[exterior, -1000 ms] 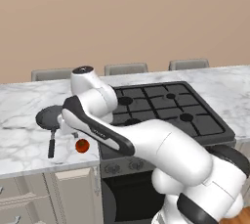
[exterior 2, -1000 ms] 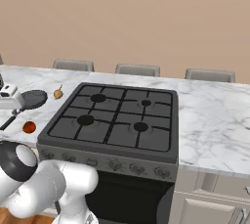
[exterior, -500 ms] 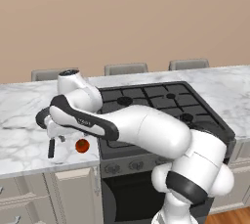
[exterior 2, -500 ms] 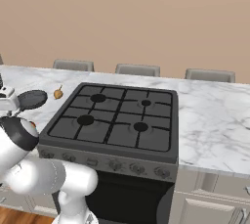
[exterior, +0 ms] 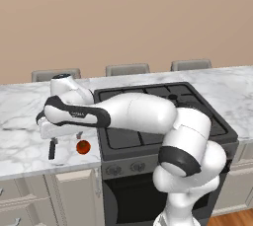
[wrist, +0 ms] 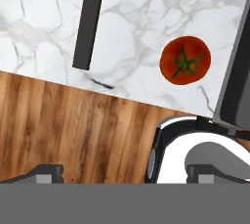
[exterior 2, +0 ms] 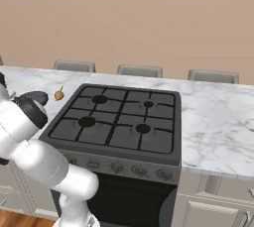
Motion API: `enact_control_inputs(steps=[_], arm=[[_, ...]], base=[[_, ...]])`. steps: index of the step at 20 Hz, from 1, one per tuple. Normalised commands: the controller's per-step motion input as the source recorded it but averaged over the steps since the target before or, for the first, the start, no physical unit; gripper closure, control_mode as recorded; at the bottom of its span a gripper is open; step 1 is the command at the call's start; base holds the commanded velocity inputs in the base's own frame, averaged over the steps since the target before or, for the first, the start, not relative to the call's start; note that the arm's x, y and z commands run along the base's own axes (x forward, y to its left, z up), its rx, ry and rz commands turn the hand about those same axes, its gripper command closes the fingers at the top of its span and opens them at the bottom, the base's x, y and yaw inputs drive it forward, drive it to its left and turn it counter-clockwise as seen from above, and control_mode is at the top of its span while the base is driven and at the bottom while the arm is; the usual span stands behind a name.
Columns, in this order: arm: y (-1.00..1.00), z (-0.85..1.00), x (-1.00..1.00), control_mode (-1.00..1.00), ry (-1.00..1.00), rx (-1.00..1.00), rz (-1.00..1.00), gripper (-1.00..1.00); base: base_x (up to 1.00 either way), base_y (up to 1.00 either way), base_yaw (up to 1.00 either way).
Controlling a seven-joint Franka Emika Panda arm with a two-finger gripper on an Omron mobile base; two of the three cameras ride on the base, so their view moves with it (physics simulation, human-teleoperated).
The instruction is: Place the pan on the front right burner on the stove. Then place the tomato and the onion in the pan and turn on the front right burner.
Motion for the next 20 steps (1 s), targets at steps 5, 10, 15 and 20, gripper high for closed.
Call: enact_control_inputs(steps=[5, 10, 15, 20], arm=[[0.15, -0.26, 0.26, -1.0, 0.0, 0.0, 0.0, -1.0], [0.19, -0.31, 0.32, -1.0, 0.0, -0.04, 0.0, -1.0], [0.17, -0.26, 0.33, -1.0, 0.0, -0.03, 0.0, -1.0], [0.26, -0.16, 0.3, -1.0, 0.0, -0.01, 0.0, -1.0]], base=[[0.0, 0.0, 0.0], [0.0, 0.0, 0.0], [0.0, 0.0, 0.0], [0.0, 0.0, 0.0]])
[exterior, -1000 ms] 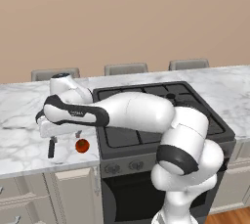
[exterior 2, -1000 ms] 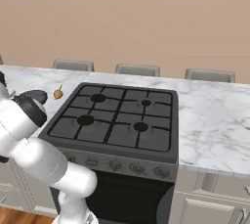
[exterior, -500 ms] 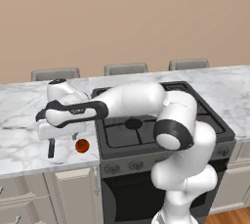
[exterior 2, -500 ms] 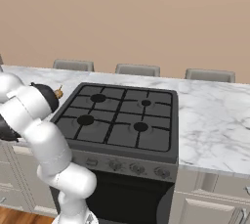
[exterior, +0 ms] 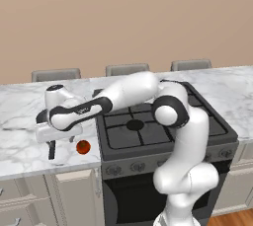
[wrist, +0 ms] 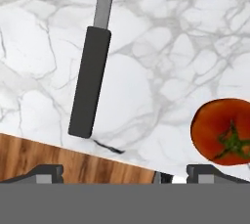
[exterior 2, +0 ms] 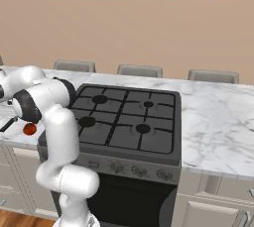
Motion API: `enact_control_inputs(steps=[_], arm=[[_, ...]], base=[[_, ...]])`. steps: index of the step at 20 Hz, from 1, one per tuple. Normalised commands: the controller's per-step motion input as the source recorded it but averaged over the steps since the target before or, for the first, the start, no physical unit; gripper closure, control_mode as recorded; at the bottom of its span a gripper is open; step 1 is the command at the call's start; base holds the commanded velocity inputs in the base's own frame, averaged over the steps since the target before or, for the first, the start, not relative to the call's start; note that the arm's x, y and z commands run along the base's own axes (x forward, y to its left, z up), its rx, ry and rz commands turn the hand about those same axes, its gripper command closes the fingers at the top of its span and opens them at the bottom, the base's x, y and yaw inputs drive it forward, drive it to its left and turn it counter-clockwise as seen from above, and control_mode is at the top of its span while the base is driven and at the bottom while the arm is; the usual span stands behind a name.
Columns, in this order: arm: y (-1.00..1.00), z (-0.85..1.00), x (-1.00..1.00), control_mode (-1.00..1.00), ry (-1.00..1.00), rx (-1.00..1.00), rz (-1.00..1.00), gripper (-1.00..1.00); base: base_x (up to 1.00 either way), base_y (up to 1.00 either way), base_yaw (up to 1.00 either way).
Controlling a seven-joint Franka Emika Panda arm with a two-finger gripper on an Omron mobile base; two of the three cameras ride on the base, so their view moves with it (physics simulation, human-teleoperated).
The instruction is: Place the pan on the front right burner on the stove. Then place the tomato and the onion in the pan and turn on the front right burner.
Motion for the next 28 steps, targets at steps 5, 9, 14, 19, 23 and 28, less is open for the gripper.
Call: enact_control_inputs(steps=[5, 9, 14, 19, 23, 28], arm=[[0.36, -0.13, 0.34, -1.0, 0.0, 0.0, 0.0, -1.0], [0.21, -0.19, 0.28, -1.0, 0.0, -0.03, 0.0, -1.0], [0.04, -0.26, 0.2, -1.0, 0.0, -0.05, 0.0, -1.0], [0.0, -0.35, 0.11, -1.0, 0.0, -0.02, 0.0, -1.0], [0.0, -0.34, 0.05, -1.0, 0.0, 0.0, 0.0, -1.0], [0.0, -0.29, 0.0, -1.0, 0.0, 0.0, 0.0, -1.0]], base=[[0.0, 0.0, 0.0], [0.0, 0.0, 0.0], [0.0, 0.0, 0.0], [0.0, 0.0, 0.0], [0.0, 0.0, 0.0], [0.0, 0.0, 0.0]])
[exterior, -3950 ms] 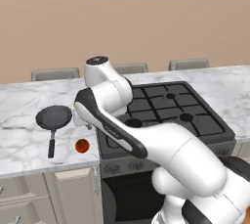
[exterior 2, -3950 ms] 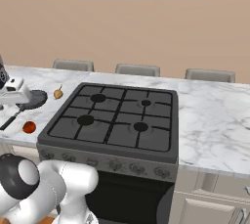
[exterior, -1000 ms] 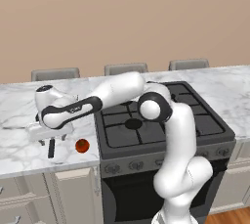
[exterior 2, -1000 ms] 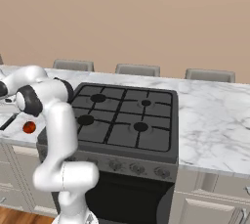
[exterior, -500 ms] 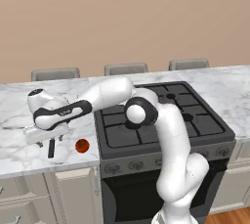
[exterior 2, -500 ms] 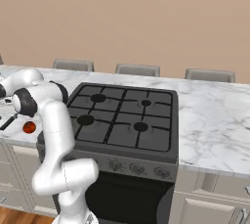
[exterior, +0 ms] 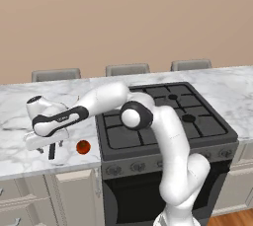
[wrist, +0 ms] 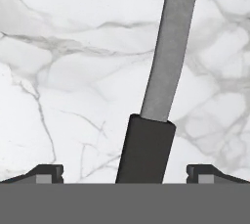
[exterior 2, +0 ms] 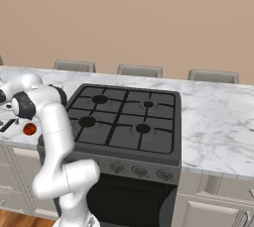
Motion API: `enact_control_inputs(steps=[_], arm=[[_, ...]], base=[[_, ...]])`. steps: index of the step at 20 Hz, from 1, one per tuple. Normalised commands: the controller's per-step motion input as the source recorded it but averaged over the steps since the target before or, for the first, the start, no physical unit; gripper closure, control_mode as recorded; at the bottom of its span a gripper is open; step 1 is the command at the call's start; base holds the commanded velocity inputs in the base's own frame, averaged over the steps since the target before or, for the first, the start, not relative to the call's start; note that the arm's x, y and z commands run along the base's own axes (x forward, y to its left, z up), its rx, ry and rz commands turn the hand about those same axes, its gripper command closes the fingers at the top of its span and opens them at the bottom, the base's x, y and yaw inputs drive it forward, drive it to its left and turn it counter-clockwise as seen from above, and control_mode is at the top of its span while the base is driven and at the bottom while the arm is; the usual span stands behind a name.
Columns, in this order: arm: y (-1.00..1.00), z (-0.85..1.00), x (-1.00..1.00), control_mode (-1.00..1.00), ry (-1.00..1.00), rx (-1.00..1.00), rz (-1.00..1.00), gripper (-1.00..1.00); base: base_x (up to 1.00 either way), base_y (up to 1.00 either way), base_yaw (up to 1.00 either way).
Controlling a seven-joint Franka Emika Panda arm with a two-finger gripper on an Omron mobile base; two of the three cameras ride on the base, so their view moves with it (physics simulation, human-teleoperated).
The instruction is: Place the pan on the front right burner on the stove. Then place the tomato and the onion in the pan and turn on the front right burner.
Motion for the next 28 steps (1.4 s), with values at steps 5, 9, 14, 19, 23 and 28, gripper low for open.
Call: enact_control_inputs(steps=[5, 9, 14, 19, 23, 28], arm=[[-0.01, -0.24, 0.0, -1.0, 0.0, 0.0, 0.0, 1.0], [0.0, -0.09, 0.0, -1.0, 0.0, 0.02, 0.0, 1.0], [-0.15, 0.0, 0.0, -1.0, 0.0, 0.08, 0.0, 1.0], [-0.26, 0.13, -0.03, -1.0, -0.05, 0.13, 0.0, 1.0], [-0.26, 0.35, -0.14, -1.0, -0.15, 0.1, 0.0, 1.0], [-0.24, 0.35, -0.16, -1.0, -0.19, 0.08, 0.0, 1.0]], base=[[0.0, 0.0, 0.0], [0.0, 0.0, 0.0], [0.0, 0.0, 0.0], [0.0, 0.0, 0.0], [0.0, 0.0, 0.0], [0.0, 0.0, 0.0]])
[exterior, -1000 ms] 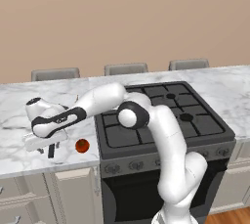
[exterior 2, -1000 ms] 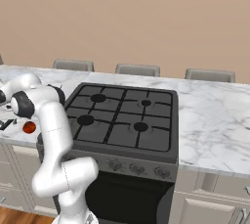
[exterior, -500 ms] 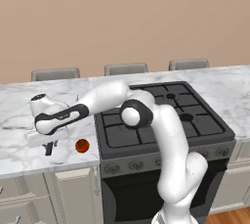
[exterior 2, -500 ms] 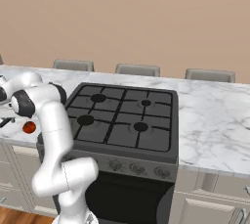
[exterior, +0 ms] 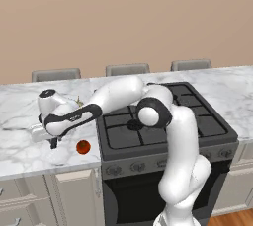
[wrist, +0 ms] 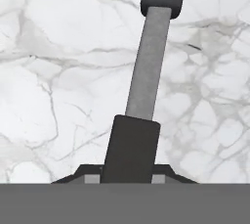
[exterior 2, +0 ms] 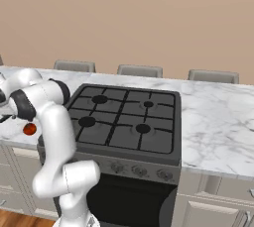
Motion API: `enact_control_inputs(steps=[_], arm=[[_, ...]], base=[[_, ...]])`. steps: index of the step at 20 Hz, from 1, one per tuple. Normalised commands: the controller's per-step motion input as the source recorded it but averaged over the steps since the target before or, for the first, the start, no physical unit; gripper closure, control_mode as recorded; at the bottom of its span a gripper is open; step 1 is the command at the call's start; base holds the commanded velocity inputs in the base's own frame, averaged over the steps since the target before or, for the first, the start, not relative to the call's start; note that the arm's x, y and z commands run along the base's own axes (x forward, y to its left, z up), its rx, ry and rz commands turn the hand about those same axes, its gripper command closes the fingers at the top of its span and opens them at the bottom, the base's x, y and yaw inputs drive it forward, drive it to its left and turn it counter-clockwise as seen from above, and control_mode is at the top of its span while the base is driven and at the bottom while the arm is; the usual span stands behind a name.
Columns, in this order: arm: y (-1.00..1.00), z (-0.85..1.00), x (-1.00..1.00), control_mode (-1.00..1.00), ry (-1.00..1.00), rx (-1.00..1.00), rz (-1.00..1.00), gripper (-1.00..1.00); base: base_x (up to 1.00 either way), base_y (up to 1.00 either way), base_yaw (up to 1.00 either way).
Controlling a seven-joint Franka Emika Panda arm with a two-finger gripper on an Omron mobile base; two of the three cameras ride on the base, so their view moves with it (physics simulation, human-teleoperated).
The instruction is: Place the pan on the front right burner on the stove. Then place the tomato and the onion in the pan and turn on the front right burner.
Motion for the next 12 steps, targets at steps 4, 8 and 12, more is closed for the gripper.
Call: enact_control_inputs(steps=[4, 8, 12], arm=[[-0.13, 0.36, -0.01, -1.0, -0.2, 0.08, 0.0, 1.0], [-0.23, 0.46, -0.04, -1.0, -0.2, 0.13, 0.0, 1.0], [-0.39, 0.56, -0.01, -1.0, -0.13, 0.16, -0.09, 1.0]], base=[[0.0, 0.0, 0.0], [0.0, 0.0, 0.0], [0.0, 0.0, 0.0]])
